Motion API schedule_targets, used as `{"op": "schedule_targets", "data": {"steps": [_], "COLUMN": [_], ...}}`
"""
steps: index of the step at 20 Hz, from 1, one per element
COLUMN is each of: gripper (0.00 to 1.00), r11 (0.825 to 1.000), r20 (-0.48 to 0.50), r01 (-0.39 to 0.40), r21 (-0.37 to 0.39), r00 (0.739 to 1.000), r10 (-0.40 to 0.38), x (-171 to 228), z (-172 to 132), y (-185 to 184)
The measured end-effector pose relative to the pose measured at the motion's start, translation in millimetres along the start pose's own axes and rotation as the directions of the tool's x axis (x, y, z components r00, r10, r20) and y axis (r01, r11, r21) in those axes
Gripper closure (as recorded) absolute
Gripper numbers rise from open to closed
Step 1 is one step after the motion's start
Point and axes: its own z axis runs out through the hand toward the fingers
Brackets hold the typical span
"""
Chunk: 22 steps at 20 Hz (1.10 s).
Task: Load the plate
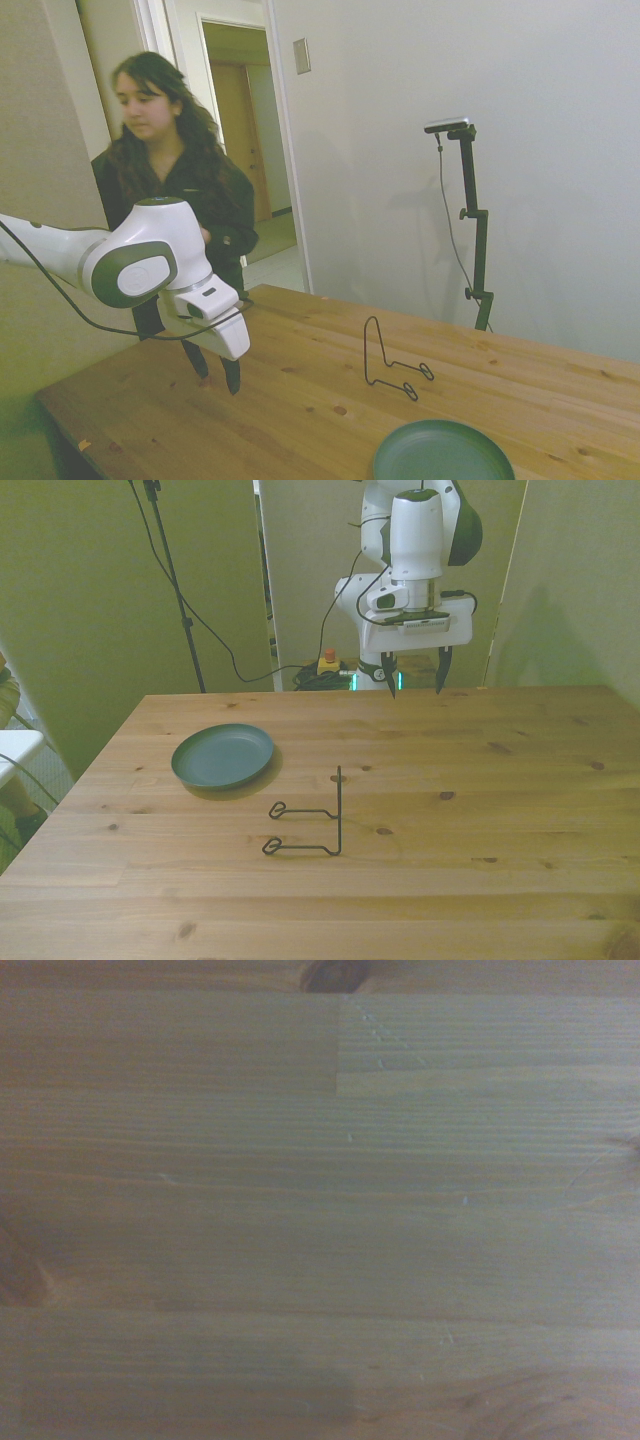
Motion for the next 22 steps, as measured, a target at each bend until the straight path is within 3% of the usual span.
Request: {"op": "schedule_targets", "data": {"steps": [11, 18, 22], "gripper": [0.0, 0.0, 0.0], "r11": [0.998, 0.99, 0.99], "r20": [-0.054, -0.125, -0.136], "r01": [-0.024, -0.109, -0.111], "r21": [-0.052, -0.086, -0.084], "r00": [0.998, 0.987, 0.986], "r10": [0.021, 0.098, 0.099], "x": [31.0, 98.0, 129.3], "z": [-12.0, -36.2, -44.5], "y": [27.7, 111.6, 148.9]}}
